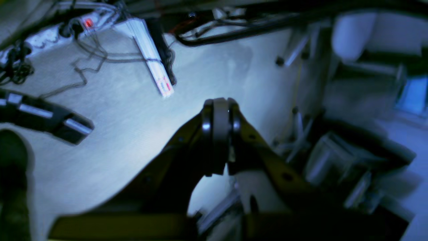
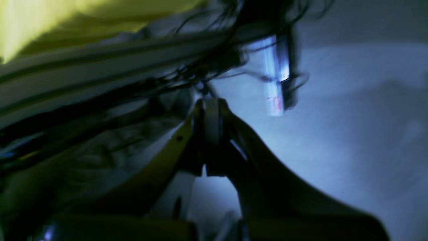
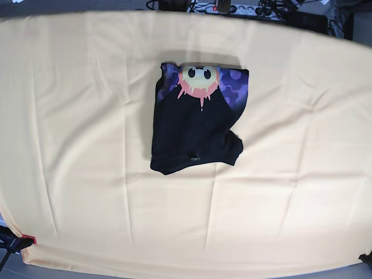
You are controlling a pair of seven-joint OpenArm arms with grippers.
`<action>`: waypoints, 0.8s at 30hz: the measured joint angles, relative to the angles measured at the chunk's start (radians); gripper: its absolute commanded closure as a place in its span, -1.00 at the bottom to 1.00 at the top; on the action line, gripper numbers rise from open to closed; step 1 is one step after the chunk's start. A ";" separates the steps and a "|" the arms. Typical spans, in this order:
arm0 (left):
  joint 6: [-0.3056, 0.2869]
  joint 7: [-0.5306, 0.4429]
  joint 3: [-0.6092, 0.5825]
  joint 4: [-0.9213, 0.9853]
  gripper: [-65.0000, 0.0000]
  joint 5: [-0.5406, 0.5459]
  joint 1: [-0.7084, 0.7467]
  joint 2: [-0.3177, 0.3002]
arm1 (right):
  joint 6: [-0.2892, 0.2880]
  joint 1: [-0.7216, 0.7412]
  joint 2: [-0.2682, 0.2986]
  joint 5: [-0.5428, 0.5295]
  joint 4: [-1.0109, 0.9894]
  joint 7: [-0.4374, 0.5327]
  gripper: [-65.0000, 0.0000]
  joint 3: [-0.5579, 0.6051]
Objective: Fold the T-shirt properly
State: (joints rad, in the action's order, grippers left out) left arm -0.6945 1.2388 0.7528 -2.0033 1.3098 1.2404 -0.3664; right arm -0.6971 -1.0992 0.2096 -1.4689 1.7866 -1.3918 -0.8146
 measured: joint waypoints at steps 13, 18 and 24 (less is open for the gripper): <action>0.021 -0.578 -0.353 0.904 1.00 -0.632 -0.527 0.014 | -0.003 0.357 0.179 0.826 -0.676 0.773 1.00 0.408; 0.025 -0.984 -0.405 1.169 1.00 -0.977 -0.759 0.018 | 0.048 0.509 0.209 1.091 -0.877 1.072 1.00 0.493; 0.288 -1.166 -0.561 1.354 1.00 -1.130 -0.895 0.092 | 0.338 0.674 0.158 1.252 -1.097 1.211 1.00 0.727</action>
State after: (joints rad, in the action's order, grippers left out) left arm -0.4068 0.0731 0.1917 -0.6495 0.1795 0.3458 -0.2745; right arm -0.3588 -0.4255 0.3679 -0.2165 0.6899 -0.1810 -0.0879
